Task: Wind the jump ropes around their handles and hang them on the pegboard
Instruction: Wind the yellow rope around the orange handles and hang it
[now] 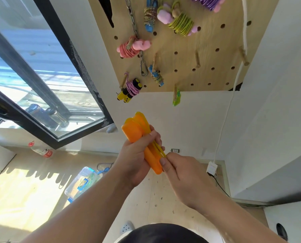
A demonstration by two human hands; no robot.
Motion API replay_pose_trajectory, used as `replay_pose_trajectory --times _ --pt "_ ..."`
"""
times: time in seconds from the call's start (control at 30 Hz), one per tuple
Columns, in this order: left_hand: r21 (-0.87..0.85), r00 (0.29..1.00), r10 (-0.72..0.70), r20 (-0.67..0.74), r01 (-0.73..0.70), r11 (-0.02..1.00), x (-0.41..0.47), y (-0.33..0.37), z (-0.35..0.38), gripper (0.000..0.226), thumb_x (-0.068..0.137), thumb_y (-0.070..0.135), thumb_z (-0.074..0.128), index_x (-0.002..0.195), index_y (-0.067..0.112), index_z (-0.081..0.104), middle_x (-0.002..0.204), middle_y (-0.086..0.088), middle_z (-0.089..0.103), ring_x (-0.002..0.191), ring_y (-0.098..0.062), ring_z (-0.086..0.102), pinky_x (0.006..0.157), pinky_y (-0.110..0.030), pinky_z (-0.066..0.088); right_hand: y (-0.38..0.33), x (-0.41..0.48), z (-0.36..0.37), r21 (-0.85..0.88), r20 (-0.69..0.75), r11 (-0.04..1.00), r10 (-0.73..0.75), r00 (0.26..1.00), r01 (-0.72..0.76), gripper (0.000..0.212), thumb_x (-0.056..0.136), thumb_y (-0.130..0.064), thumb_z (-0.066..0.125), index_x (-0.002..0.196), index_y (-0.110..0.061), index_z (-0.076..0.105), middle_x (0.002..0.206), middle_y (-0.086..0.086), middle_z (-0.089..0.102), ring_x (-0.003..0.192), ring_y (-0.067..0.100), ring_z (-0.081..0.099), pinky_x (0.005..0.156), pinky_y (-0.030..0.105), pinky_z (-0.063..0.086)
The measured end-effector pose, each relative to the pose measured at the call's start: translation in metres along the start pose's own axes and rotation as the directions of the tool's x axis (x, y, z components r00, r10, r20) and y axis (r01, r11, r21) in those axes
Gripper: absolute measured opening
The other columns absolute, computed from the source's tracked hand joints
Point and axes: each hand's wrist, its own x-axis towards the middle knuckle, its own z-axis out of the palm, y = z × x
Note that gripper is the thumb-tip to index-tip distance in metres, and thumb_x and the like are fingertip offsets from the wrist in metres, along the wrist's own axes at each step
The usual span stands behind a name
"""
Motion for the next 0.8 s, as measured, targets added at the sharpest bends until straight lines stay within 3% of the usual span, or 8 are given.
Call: replay_pose_trajectory --times 0.07,0.17,0.23,0.3,0.37,0.5,0.63,0.8 --pt "0.000 0.999 0.008 -0.041 -0.008 1.000 0.000 -0.001 0.001 0.033 0.073 0.013 0.076 0.104 0.013 0.064 0.075 -0.006 0.061 0.071 -0.018 0.062 0.076 -0.040 0.053 0.002 -0.001 0.000 -0.014 0.020 1.000 0.024 1.000 -0.024 0.045 0.104 -0.054 0.026 0.085 -0.027 0.056 0.072 -0.007 0.059 0.069 0.015 0.057 0.068 0.038 0.050" --pt "-0.052 0.999 0.035 -0.039 -0.037 0.998 0.000 -0.002 0.002 0.030 0.075 0.006 0.077 0.101 0.014 0.065 0.073 -0.003 0.058 0.069 -0.017 0.059 0.076 -0.040 0.052 0.003 -0.005 0.000 0.015 0.039 0.999 0.048 0.998 -0.048 0.038 0.104 -0.053 0.026 0.087 -0.031 0.051 0.069 -0.007 0.055 0.062 0.009 0.052 0.056 0.024 0.040" --pt "-0.087 0.998 0.057 -0.027 -0.059 0.994 0.001 -0.002 0.002 0.022 0.084 0.002 0.073 0.101 0.013 0.065 0.073 -0.005 0.055 0.070 -0.019 0.057 0.080 -0.042 0.052 0.003 -0.008 0.002 0.152 0.037 0.983 0.103 0.994 -0.107 0.025 0.102 -0.054 0.028 0.107 -0.038 0.046 0.068 -0.007 0.053 0.057 0.004 0.050 0.052 0.019 0.036" --pt "-0.117 0.998 0.069 -0.004 -0.069 0.991 0.001 -0.002 0.002 0.017 0.087 0.001 0.069 0.100 0.012 0.066 0.075 -0.008 0.056 0.075 -0.022 0.059 0.087 -0.043 0.054 0.006 -0.010 0.003 0.289 0.042 0.946 0.142 0.989 -0.148 0.032 0.100 -0.057 0.029 0.128 -0.044 0.036 0.070 -0.006 0.053 0.055 -0.001 0.049 0.055 0.013 0.040" --pt "-0.157 0.997 0.068 0.038 -0.062 0.986 0.000 -0.004 0.002 0.016 0.088 0.001 0.068 0.101 0.010 0.068 0.084 -0.013 0.063 0.088 -0.028 0.066 0.096 -0.046 0.054 0.011 -0.010 0.001 0.341 0.073 0.926 0.146 0.987 -0.162 0.039 0.098 -0.059 0.030 0.133 -0.044 0.037 0.073 -0.006 0.055 0.057 -0.003 0.050 0.057 0.012 0.041" --pt "-0.121 0.993 0.049 0.105 -0.037 0.992 -0.004 -0.012 0.003 0.023 0.090 0.009 0.060 0.112 0.009 0.063 0.110 -0.019 0.073 0.118 -0.037 0.066 0.112 -0.054 0.041 0.015 -0.012 -0.004 0.392 0.183 0.893 0.157 0.970 -0.219 0.029 0.105 -0.050 0.033 0.132 -0.046 0.044 0.080 -0.010 0.060 0.061 -0.005 0.053 0.059 0.015 0.042" --pt "0.002 0.979 0.017 0.204 -0.018 1.000 -0.006 -0.016 0.006 0.022 0.094 0.018 0.058 0.115 0.015 0.057 0.133 -0.010 0.067 0.130 -0.026 0.059 0.116 -0.059 0.028 0.011 -0.012 -0.009 0.447 0.215 0.843 0.222 0.951 -0.298 0.024 0.106 -0.033 0.037 0.114 -0.041 0.058 0.078 -0.001 0.065 0.066 0.007 0.058 0.067 0.027 0.048" --pt "0.117 0.980 -0.012 0.198 -0.011 0.993 -0.006 -0.017 0.010 0.036 0.090 0.032 0.068 0.122 0.018 0.059 0.137 -0.002 0.065 0.132 -0.012 0.056 0.104 -0.052 0.042 0.003 -0.006 -0.007 0.374 0.141 0.905 0.161 0.977 -0.203 0.029 0.090 -0.029 0.064 0.113 -0.042 0.052 0.090 -0.006 0.064 0.077 0.012 0.064 0.062 0.023 0.050"
